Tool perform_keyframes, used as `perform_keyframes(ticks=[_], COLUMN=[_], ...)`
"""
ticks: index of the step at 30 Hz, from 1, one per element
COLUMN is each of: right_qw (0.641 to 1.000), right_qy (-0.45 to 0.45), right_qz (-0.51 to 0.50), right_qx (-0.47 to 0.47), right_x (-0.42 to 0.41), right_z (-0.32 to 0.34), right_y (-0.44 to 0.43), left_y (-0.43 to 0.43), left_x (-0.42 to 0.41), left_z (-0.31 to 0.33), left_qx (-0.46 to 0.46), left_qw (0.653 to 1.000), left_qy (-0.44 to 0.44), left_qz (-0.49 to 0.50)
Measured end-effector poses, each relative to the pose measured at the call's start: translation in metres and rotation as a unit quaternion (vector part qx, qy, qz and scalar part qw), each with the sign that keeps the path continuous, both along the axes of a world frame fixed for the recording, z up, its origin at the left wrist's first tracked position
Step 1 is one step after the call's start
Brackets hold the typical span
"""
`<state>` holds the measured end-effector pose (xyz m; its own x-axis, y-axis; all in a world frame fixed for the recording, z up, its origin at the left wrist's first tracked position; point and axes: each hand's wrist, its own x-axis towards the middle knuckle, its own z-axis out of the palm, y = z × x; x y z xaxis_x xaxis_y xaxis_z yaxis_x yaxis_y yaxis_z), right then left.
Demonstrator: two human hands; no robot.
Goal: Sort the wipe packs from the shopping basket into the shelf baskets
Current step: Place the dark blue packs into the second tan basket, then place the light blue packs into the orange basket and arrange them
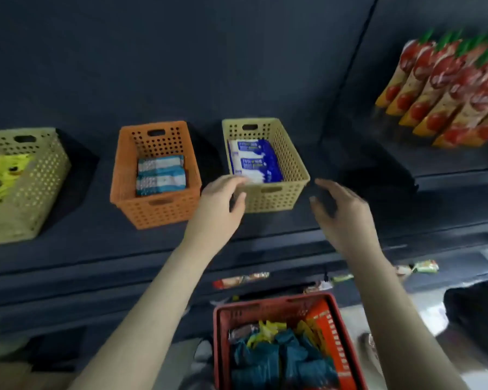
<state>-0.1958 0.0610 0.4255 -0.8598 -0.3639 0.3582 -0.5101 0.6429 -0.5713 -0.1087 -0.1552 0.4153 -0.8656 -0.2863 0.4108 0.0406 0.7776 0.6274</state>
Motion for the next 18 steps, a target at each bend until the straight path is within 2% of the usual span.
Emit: perform_keyframes(ticks=[7, 10, 14, 18], right_qw=[0.983, 0.960, 0.931, 0.892], right_qy=[-0.160, -0.238, -0.321, -0.397], right_qz=[0.007, -0.005, -0.037, -0.048], right_qx=[0.093, 0.146, 0.167, 0.210], right_x=[0.075, 0.094, 0.112, 0.118], right_z=[-0.111, -0.152, -0.220, -0.311], right_y=[0.079, 0.101, 0.119, 0.131], left_y=[0.076, 0.091, 0.105, 0.117], left_x=[0.091, 0.119, 0.141, 0.150], left_z=[-0.108, -0.155, -0.222, -0.311], left_qx=[0.030, 0.050, 0.082, 0.134], left_qw=[0.984, 0.970, 0.945, 0.907], left_qy=[-0.174, -0.237, -0.315, -0.400], left_qz=[-0.022, -0.015, -0.015, -0.010])
